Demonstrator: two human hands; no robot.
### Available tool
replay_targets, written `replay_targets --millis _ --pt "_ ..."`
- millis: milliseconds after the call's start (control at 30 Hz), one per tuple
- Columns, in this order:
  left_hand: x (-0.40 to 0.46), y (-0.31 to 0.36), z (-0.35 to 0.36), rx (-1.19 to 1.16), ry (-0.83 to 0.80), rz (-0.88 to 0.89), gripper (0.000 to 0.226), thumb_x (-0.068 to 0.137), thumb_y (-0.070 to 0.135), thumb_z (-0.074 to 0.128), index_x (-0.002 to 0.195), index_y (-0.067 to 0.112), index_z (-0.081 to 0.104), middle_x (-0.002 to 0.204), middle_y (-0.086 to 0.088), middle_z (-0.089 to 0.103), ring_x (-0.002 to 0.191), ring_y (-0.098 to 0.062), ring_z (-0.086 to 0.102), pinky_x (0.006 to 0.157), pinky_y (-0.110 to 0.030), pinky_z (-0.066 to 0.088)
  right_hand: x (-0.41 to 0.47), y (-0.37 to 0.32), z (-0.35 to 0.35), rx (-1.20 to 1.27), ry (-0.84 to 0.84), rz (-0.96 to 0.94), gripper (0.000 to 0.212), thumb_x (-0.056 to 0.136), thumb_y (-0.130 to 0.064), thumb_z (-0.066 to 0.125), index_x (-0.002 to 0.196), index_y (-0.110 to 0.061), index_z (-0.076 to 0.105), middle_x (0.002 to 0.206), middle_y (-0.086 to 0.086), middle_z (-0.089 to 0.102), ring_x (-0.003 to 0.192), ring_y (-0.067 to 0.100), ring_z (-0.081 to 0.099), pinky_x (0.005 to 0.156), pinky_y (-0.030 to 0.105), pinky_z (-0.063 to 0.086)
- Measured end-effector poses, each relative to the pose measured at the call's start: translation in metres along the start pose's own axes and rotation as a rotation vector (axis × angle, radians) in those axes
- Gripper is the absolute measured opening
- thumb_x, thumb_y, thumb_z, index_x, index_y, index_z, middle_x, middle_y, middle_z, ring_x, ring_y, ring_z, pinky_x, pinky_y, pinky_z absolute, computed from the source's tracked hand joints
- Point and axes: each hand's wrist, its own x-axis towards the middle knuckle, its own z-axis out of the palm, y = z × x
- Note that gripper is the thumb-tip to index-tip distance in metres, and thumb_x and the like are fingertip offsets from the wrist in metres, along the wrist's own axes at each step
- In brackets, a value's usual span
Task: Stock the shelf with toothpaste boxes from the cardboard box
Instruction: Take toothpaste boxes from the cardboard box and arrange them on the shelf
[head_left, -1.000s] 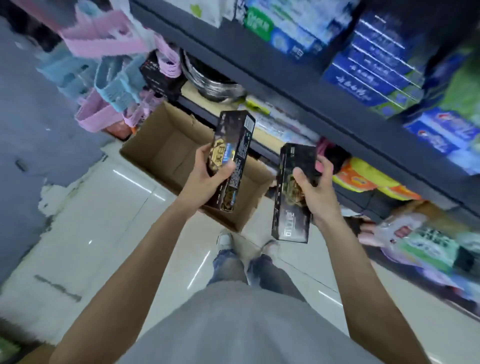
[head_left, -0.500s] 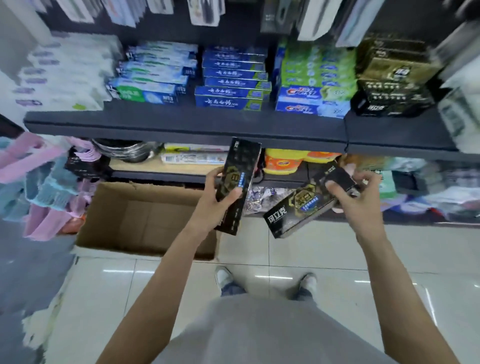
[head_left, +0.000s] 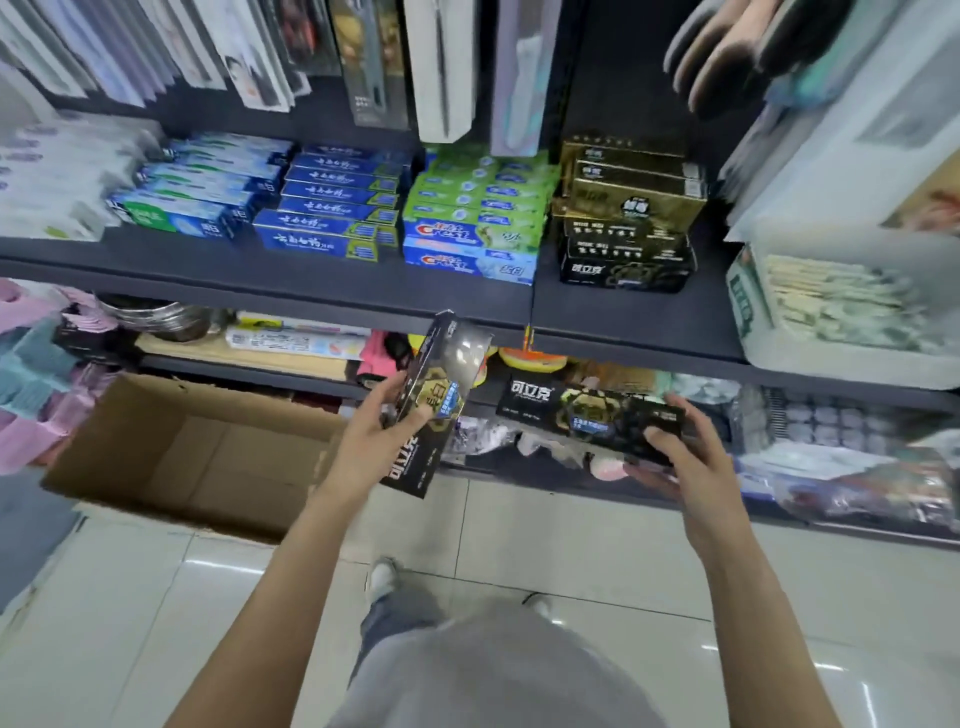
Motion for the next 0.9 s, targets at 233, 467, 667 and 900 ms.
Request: replay_targets --millis 233,467,667,900 --pt "0.021 0.041 0.066 0.065 0.059 0.103 0.052 0.084 0.016 0.069 0.133 0.021 0.052 0.123 0.005 0.058 0.111 -0.012 0.055 0.101 -0.029 0.042 0.064 -0.036 -0.067 -0.459 -0.134 -0.277 0.030 0.081 -0.003 0.070 0.106 -0.016 0.060 0.087 -0.010 0.059 0.071 -0.002 0.052 0.066 0.010 0.041" --pt "0.085 0.060 0.099 -0.050 -0.001 0.004 0.039 0.086 0.017 0.067 0.122 0.027 0.059 0.112 0.001 0.067 0.109 -0.022 0.062 0.102 -0.037 0.045 0.169 -0.098 -0.057 -0.300 -0.047 -0.386 0.038 0.077 -0.013 0.074 0.099 -0.041 0.060 0.097 0.005 0.063 0.086 0.015 0.059 0.078 0.028 0.049" --pt "0.131 0.080 0.116 -0.243 -0.088 -0.028 0.034 0.090 0.004 0.056 0.118 0.022 0.060 0.092 0.015 0.072 0.090 -0.002 0.066 0.088 -0.019 0.047 0.244 -0.119 -0.044 -0.277 -0.099 -0.292 0.036 0.083 -0.007 0.069 0.105 -0.032 0.058 0.100 0.008 0.063 0.091 0.021 0.057 0.078 0.029 0.047" --pt "0.152 0.093 0.129 -0.277 -0.059 -0.106 0.022 0.087 0.012 0.059 0.097 0.028 0.072 0.083 0.007 0.074 0.089 -0.021 0.064 0.095 -0.039 0.042 0.301 -0.117 -0.040 -0.832 0.004 -0.654 0.037 0.080 -0.003 0.068 0.106 -0.026 0.055 0.113 0.011 0.055 0.101 0.029 0.054 0.088 0.041 0.047"
